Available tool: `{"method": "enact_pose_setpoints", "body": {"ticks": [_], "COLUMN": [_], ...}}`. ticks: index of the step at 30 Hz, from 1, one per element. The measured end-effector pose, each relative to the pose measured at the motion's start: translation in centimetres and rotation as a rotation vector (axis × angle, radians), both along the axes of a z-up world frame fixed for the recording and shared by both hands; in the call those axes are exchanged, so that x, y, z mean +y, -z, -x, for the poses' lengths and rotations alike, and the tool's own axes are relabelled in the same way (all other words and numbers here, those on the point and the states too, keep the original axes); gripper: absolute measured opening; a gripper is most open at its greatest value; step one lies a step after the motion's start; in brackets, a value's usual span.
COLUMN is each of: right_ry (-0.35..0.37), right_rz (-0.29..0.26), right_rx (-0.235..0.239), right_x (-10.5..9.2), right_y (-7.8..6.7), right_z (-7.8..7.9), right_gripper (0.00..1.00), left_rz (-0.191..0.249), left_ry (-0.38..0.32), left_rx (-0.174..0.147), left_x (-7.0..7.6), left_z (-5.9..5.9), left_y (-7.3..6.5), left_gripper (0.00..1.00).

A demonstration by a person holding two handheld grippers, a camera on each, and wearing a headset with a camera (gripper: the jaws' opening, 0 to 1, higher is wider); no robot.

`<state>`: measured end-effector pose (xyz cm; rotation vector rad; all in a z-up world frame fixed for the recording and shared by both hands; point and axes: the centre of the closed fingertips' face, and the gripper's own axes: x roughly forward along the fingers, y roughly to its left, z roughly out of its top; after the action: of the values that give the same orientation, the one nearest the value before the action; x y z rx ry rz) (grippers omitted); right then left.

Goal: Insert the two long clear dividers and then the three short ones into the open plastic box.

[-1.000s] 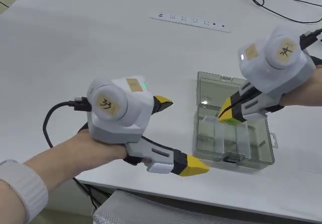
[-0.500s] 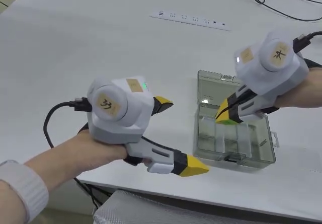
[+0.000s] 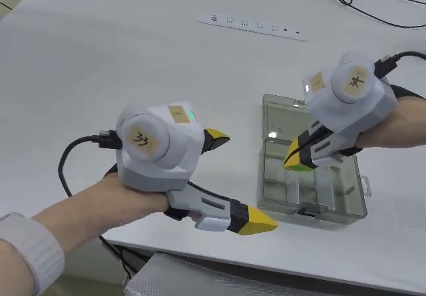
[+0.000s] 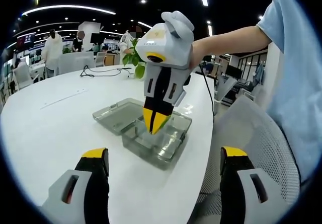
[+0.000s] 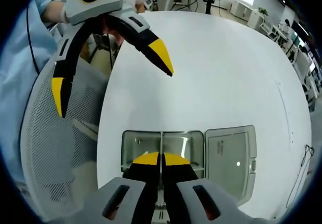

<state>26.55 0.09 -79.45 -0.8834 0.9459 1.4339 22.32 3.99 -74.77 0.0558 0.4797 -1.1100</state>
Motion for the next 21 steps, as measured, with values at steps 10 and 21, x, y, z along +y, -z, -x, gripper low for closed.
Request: {"method": "enact_pose_setpoints", "body": {"ticks": [10, 21], "right_ry": [-0.002, -0.020], "right_rz": [0.009, 0.036], "right_rx": [0.005, -0.015], "right_x": [-0.03, 0.03], "right_y": [0.43, 0.74], "right_z": [0.01, 0.47], "right_gripper": [0.02, 0.02], "left_rz": [0.002, 0.006], "left_ry": [0.001, 0.000], "left_rx": [0.001, -0.003], "left_x": [-0.05, -0.28], "left_z": [-0.01, -0.02], "left_y": [-0.05, -0.17], "left_gripper": [0.93, 0.94]}}
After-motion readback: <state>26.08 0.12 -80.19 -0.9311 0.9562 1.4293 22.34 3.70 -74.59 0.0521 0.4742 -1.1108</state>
